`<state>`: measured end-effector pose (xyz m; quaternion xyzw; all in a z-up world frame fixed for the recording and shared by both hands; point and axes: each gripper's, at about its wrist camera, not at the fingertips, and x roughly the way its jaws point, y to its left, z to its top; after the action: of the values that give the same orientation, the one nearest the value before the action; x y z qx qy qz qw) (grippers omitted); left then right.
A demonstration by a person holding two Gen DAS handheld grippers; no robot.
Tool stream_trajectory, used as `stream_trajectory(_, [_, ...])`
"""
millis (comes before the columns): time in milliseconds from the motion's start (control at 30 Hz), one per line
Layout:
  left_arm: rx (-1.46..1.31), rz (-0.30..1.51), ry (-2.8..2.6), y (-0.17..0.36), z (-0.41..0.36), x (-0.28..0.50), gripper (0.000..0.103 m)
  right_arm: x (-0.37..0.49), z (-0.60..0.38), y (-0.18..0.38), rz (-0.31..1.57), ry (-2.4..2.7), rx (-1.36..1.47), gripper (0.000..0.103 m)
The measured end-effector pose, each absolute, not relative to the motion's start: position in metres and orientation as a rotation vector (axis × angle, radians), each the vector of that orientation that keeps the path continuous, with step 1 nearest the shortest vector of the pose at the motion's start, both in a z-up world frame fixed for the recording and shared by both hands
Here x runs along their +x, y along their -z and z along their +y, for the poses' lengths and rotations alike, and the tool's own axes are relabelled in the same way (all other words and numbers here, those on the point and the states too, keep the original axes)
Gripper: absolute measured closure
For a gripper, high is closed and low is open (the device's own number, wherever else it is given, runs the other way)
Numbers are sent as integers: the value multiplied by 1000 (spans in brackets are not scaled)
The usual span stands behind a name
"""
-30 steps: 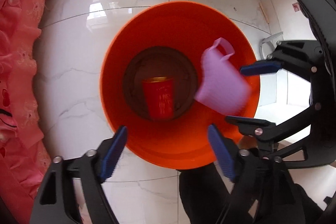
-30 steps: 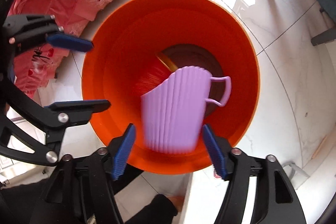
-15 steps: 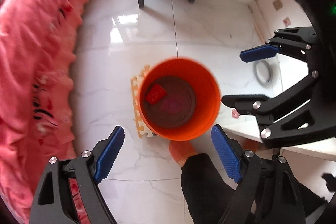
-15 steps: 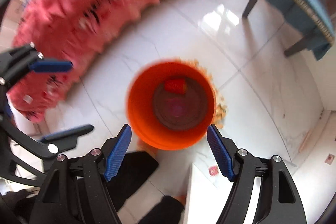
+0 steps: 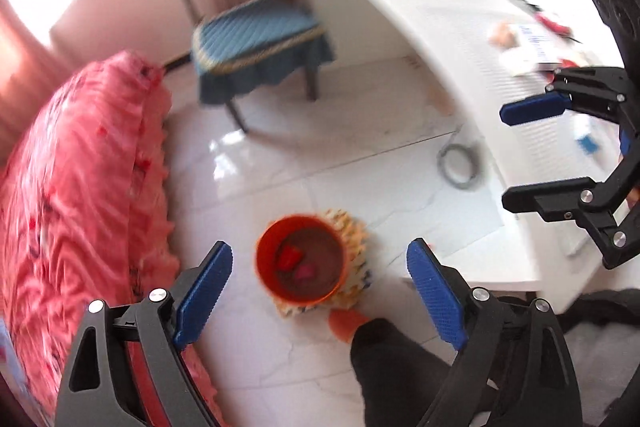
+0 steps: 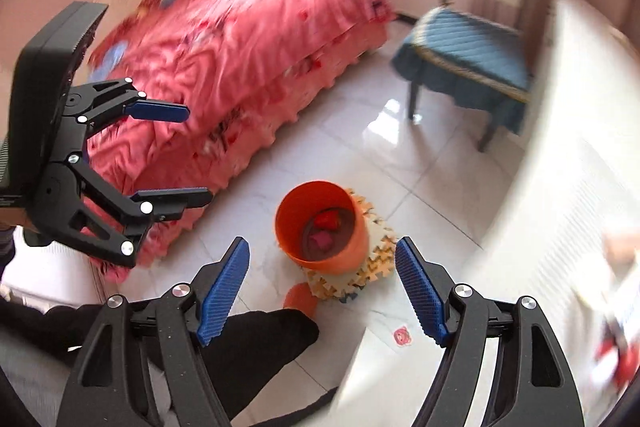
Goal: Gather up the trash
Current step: 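Move both open tools back toward the desk mat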
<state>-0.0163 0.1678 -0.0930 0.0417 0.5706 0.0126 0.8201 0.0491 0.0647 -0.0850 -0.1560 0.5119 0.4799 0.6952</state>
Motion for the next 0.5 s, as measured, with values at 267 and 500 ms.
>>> stream_trajectory(267, [242, 1155, 181, 76, 71, -9, 15, 39, -78, 49, 1082, -905, -279, 28])
stream_trajectory(500, [343, 1136, 349, 80, 5, 12, 15, 44, -172, 64, 1100, -743, -230, 28])
